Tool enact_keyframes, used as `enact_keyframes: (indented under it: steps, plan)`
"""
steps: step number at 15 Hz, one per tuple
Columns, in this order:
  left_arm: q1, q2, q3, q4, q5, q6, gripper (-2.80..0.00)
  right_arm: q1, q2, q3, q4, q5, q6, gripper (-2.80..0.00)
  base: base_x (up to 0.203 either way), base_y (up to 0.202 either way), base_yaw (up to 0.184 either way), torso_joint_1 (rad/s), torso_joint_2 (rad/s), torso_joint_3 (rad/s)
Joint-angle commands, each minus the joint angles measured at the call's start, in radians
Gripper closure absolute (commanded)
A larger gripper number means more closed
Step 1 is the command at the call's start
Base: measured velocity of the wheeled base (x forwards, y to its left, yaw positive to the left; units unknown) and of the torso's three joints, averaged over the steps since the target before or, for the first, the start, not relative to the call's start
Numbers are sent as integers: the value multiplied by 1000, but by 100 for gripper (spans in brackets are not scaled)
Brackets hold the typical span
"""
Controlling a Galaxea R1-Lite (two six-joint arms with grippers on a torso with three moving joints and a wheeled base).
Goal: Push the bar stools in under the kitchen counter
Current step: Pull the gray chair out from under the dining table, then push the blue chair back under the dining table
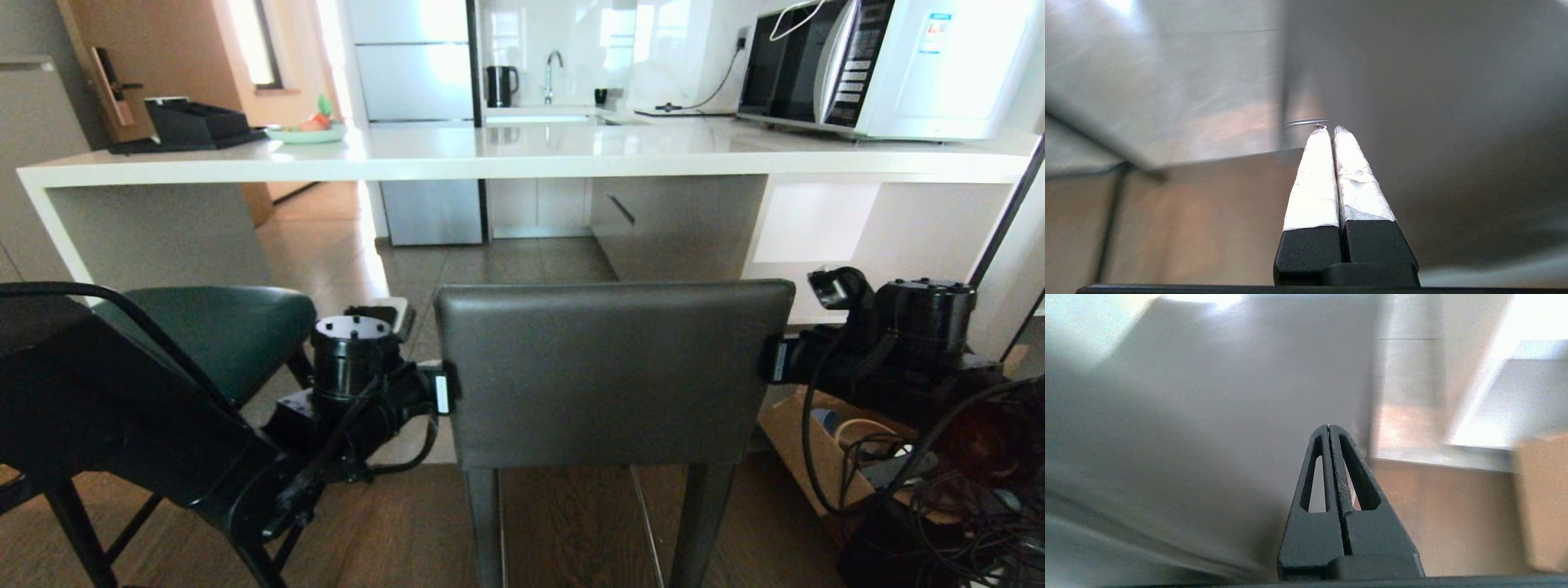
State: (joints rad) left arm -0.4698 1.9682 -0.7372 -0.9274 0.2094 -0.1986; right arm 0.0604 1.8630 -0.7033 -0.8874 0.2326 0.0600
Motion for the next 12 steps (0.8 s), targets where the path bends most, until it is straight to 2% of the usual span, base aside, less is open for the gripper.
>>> enact_keyframes:
  steps: [1, 5, 9, 12]
  plan:
    - [89, -84, 51, -2, -40, -5, 0, -56, -31, 29, 12, -8, -2, 0, 0, 0, 0, 0, 0, 0]
    - [216, -307, 168, -2, -222, -27, 0, -110, -143, 154, 9, 39, 12, 0, 0, 0, 0, 0, 0, 0]
    - [334, -583, 292, 5, -431, -78, 0, -115, -372, 291, 13, 60, 108, 0, 0, 0, 0, 0, 0, 0]
    - [360, -809, 373, 68, -477, -89, 0, -112, -628, 374, 103, 67, 125, 0, 0, 0, 0, 0, 0, 0]
